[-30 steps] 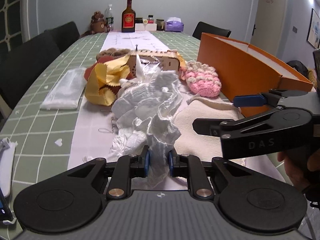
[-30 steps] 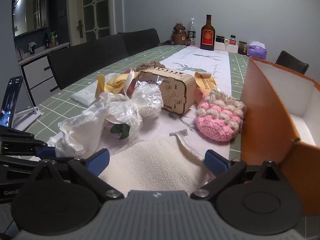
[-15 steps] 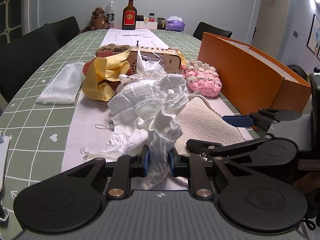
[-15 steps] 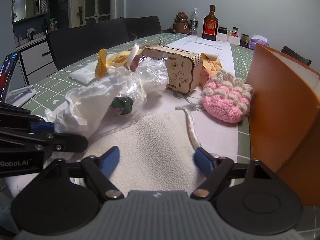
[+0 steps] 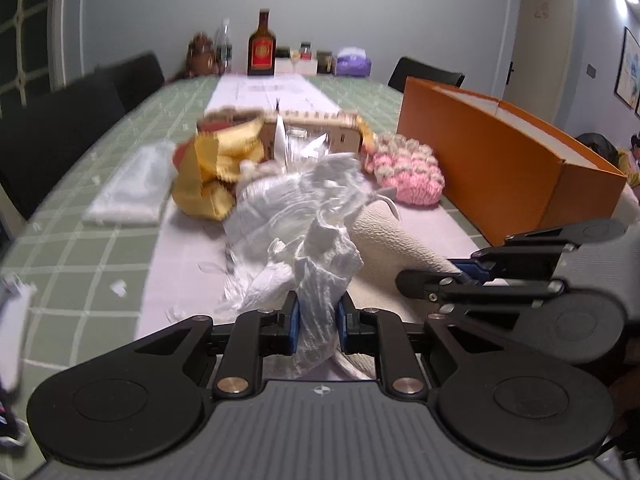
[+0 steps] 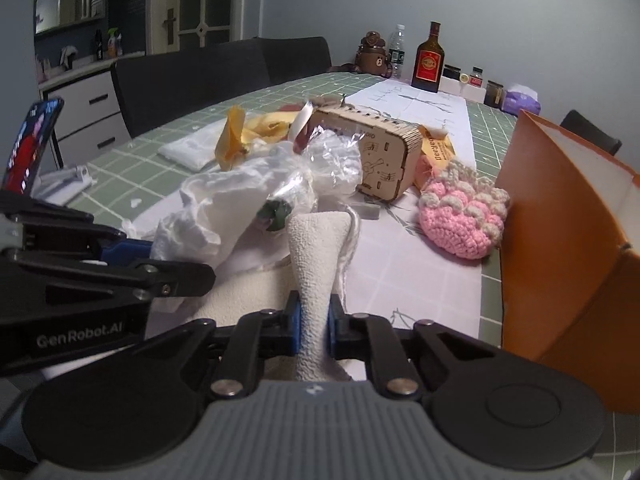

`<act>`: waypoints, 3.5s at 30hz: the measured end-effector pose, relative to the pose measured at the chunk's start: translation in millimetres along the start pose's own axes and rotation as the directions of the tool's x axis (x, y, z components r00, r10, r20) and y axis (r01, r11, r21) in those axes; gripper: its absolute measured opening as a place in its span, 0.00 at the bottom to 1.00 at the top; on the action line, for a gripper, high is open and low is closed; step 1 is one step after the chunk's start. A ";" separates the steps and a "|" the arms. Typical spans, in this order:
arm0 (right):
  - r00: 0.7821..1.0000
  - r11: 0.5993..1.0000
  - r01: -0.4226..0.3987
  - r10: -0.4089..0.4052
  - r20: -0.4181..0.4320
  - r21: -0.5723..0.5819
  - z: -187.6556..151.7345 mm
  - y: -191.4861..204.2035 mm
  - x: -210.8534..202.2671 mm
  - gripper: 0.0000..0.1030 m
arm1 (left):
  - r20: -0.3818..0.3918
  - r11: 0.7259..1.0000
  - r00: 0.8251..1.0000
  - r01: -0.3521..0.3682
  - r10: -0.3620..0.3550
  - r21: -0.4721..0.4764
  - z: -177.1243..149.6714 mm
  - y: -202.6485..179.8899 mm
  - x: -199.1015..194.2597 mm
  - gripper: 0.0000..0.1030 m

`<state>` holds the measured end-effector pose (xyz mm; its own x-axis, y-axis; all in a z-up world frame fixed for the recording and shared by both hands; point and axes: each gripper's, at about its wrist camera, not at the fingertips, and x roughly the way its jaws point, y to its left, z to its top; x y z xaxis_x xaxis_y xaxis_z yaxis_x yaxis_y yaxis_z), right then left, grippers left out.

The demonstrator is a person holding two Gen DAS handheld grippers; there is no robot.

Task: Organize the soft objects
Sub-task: 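Grasp the beige terry towel pad with the right gripper while the left holds the white cloth, then carry the white cloth and beige towel pad over the orange box with both grippers, then open both grippers to drop the cloth and towel pad into the box, then move both grippers back over the remaining items on the table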

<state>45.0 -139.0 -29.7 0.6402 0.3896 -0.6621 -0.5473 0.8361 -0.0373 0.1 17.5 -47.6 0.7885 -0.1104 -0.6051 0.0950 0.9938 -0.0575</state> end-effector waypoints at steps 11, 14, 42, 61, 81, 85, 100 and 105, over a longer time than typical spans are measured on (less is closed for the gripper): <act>0.989 1.000 -0.005 0.006 0.150 -0.007 32.2 -9.4 -63.8 0.10 | 0.116 0.999 0.993 0.036 -0.035 -0.006 31.7 0.6 -50.6 0.16; 0.985 1.000 -0.006 0.007 0.172 -0.006 40.3 -15.3 -73.5 0.10 | 0.140 0.999 0.989 0.038 -0.039 0.013 43.0 -2.5 -57.0 0.16; 0.969 0.970 0.228 -0.235 0.079 0.086 116.8 -186.4 -106.4 0.11 | -0.033 0.914 0.929 0.356 -0.368 -0.194 201.5 -99.8 37.2 0.15; 0.913 0.982 0.128 -0.063 -0.403 0.137 75.0 -265.5 -11.5 0.11 | -0.515 0.950 0.799 0.278 -0.312 -0.145 195.1 -182.4 168.0 0.15; 0.878 0.987 0.156 -0.124 -0.463 0.030 61.6 -257.5 0.3 0.37 | -0.586 0.958 0.769 0.284 -0.254 -0.042 190.8 -195.4 169.4 0.33; 0.879 0.986 0.168 -0.146 -0.454 0.008 64.9 -254.4 -6.6 0.47 | -0.566 0.957 0.782 0.285 -0.262 -0.050 194.7 -189.2 160.9 0.49; 0.893 0.979 0.201 -0.195 -0.407 -0.028 91.6 -222.7 -37.5 0.55 | -0.426 0.945 0.852 0.325 -0.304 -0.024 209.4 -150.6 99.2 0.53; 0.924 0.981 0.192 -0.181 -0.338 0.000 106.4 -199.8 -51.2 0.55 | -0.337 0.956 0.900 0.294 -0.276 0.002 211.6 -125.7 74.1 0.53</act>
<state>178.9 -284.9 91.2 0.5078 0.0781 -0.8579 -0.4145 0.8952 -0.1639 175.2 -118.2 82.9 0.4786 -0.3693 -0.7966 0.3238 0.9175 -0.2309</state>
